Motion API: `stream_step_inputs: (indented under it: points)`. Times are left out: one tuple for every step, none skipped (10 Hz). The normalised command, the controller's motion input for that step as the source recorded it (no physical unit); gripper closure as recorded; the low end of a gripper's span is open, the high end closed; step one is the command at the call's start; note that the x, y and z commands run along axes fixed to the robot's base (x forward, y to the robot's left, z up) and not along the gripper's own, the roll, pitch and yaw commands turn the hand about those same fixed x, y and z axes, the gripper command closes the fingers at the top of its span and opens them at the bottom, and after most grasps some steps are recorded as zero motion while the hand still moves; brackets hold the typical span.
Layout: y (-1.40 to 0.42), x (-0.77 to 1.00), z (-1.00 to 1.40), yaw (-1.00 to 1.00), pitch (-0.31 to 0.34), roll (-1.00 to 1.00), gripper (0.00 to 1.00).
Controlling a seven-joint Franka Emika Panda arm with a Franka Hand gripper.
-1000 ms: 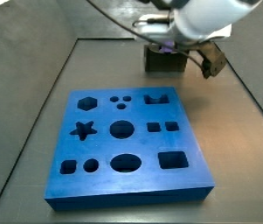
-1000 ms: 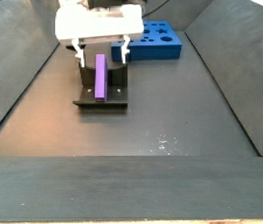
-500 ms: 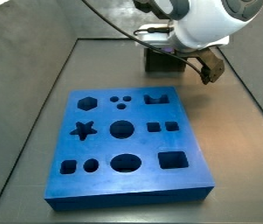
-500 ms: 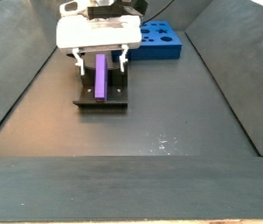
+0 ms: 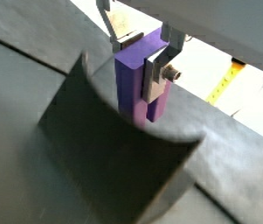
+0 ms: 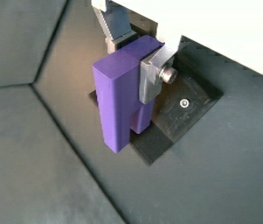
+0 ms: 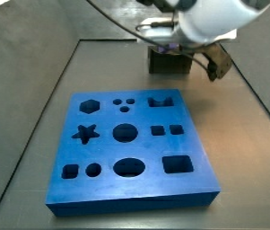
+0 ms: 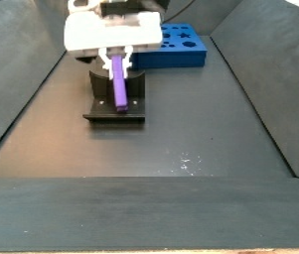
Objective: Pick up the double-square object. Move up. Place the double-square object on the fixture. Regrasp the double-square object. Move to above the board. Insert the double-square object.
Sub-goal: Move to above the board.
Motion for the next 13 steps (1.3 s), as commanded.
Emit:
stream_step_inputs:
  points:
    - [-0.06, -0.26, 1.0, 0.17, -0.282, -0.02, 1.0]
    - [-0.06, -0.25, 1.0, 0.07, -0.294, -0.02, 1.0]
    - [-0.06, -0.24, 1.0, 0.01, -0.288, -0.01, 1.0]
    - [-0.06, -0.23, 1.0, -0.05, -0.266, -0.02, 1.0]
    - [-0.05, -0.23, 1.0, -0.09, -0.234, -0.03, 1.0]
    - [-0.04, -0.23, 1.0, -0.13, -0.187, -0.05, 1.0]
    - [-0.03, -0.22, 1.0, -0.15, -0.149, -0.06, 1.0]
    - [-0.03, -0.22, 1.0, -0.17, -0.121, -0.08, 1.0]
    - [0.0, -0.18, 0.94, -0.19, -0.047, -0.11, 1.0]
    - [0.01, -0.15, 0.82, -0.19, -0.02, -0.12, 1.0]
    - [0.01, -0.1, 0.59, -0.17, 0.031, -0.13, 1.0]
    - [0.02, -0.08, 0.41, -0.14, 0.057, -0.13, 1.0]
    - [0.01, -0.06, 0.17, -0.1, 0.081, -0.12, 1.0]
